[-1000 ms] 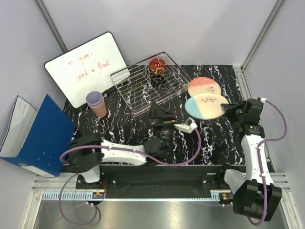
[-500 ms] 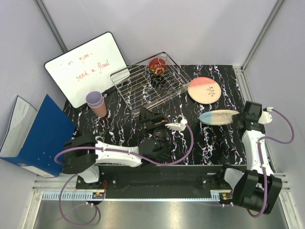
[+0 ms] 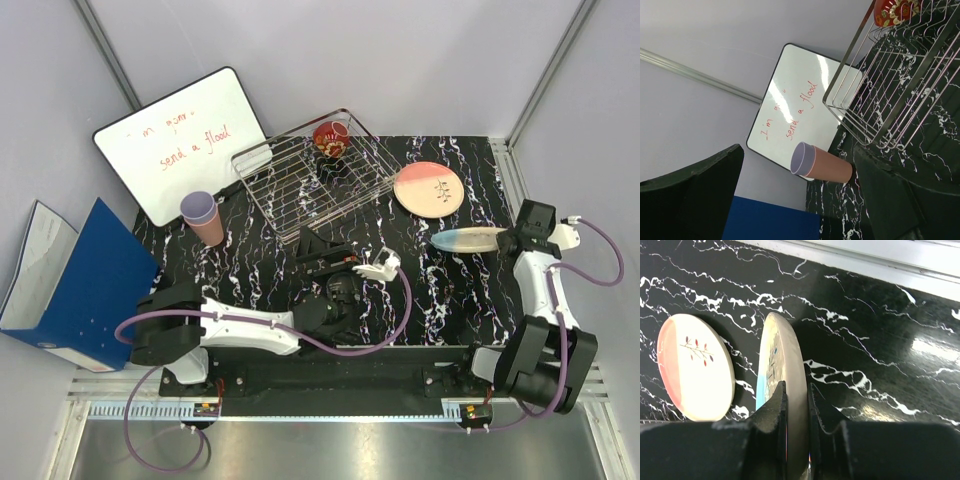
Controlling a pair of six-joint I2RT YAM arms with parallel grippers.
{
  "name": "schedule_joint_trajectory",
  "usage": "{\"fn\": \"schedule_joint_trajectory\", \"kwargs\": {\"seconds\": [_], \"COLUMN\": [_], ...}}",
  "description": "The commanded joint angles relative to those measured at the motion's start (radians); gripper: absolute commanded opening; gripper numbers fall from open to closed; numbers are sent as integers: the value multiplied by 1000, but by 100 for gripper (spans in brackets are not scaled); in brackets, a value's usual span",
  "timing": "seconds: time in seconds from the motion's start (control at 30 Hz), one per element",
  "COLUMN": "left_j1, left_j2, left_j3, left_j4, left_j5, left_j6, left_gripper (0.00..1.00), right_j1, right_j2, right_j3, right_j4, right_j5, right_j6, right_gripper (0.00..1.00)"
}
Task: Unload the mixed dishes from the dish rack
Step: Place the plate at the center of the board.
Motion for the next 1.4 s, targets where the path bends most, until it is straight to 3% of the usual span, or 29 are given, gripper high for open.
{"fn": "schedule_joint_trajectory", "kwargs": {"seconds": [0.0, 0.47, 0.83, 1.07, 1.37], "left_j1": [-7, -32, -45, -75, -99], "left_j2": [18, 64, 101, 113, 128], "left_j3": [45, 76, 113, 130, 130], "left_j4": [387, 389, 387, 387, 387], "left_j5": [-148, -155, -155, -164, -185], "left_j6": [15, 49, 65, 72, 68], "left_gripper": [99, 99, 99, 99, 99], "right_j1": [-9, -46, -50, -50, -49], "right_j2": [56, 345, 257, 185, 238], "right_j3": [37, 65, -29, -101, -185], "right_j4": [-8, -57, -31, -25, 37], "right_j5": [53, -20, -224, -269, -273], "right_j6": [-39, -89, -61, -49, -70], "right_gripper": [0, 0, 0, 0, 17]}}
